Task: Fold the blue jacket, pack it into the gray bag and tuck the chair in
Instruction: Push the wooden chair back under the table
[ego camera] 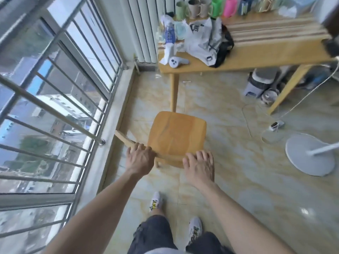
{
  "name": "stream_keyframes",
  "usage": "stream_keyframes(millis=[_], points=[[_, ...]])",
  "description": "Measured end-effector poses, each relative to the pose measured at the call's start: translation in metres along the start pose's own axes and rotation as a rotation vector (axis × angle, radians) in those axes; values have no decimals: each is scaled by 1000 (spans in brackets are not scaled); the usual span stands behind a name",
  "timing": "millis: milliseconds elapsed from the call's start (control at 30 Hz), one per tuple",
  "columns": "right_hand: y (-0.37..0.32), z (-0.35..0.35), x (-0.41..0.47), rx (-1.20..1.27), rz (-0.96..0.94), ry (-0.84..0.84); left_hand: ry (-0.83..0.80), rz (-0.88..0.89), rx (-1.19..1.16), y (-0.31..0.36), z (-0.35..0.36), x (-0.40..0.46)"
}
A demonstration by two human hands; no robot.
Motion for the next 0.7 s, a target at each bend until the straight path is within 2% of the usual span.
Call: stream_keyframes(millis=[67, 133, 233, 300, 367, 433, 500, 567, 633, 700], points=[[-1, -7, 6, -4, 71, 5, 2, -6, 6, -8, -6, 7], [4, 0, 18, 0, 238, -111, -8, -32, 44, -28, -9, 19], [5, 8, 32, 8, 384, -189, 31, -60, 80, -68, -10, 40], [10, 6, 44, 16, 482, -189, 50, -92, 46, -95, -15, 58], [12, 10, 48, -14, 583, -268, -3, -164, -48, -127, -14, 78], [14, 9, 50, -50, 659, -342, -110, -296, -321, -156, -4, 93], [18, -1, 52, -50, 733, -348, -235, -487, -757, -172, 14, 98], [34, -6, 49, 81, 880, -317, -333, -652, -1108, -172, 29, 99], [61, 5, 36, 401, 1094, -245, -394, -734, -1253, -166, 39, 97], [74, 25, 19, 861, 1289, -117, -447, -779, -1382, -154, 41, 94]])
Point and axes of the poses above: each hand's wrist, its own x-axis towards the middle knuckle, its own z-axis out of the palm, y = z × x, the point moved 10 cm from there along x, towards the middle knuckle, and after that the axes turned 4 degrees about z, right-handed, at the moved point
